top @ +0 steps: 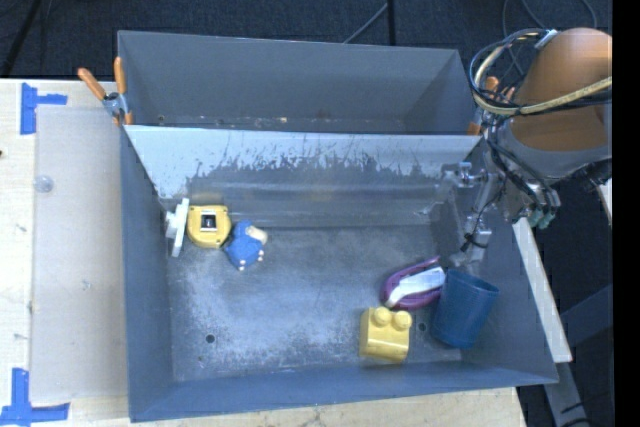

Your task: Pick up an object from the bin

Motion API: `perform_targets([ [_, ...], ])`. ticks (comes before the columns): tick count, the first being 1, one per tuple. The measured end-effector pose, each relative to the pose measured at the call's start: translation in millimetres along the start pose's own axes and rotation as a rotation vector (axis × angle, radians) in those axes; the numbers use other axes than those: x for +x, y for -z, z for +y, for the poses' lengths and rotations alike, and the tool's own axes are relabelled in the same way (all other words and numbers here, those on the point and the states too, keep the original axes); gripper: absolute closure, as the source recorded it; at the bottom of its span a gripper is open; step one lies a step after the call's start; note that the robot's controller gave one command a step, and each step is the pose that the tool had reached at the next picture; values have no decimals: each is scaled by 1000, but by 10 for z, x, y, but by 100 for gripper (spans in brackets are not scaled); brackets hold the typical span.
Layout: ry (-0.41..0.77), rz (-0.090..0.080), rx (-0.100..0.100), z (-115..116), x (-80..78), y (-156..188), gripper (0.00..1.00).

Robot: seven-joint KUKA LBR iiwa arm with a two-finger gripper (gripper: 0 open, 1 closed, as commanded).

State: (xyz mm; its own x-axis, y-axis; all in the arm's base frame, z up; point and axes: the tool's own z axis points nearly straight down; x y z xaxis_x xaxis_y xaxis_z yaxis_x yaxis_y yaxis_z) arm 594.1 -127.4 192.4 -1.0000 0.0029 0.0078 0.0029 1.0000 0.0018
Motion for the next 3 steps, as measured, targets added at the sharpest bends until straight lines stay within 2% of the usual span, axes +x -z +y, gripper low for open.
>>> perform_targets([
  [1, 2, -7, 1, 4, -11, 49, 0],
  [2, 66, -9, 2, 225, 124, -312, 0],
  [3, 112, -9, -1, 214, 302, -831, 0],
])
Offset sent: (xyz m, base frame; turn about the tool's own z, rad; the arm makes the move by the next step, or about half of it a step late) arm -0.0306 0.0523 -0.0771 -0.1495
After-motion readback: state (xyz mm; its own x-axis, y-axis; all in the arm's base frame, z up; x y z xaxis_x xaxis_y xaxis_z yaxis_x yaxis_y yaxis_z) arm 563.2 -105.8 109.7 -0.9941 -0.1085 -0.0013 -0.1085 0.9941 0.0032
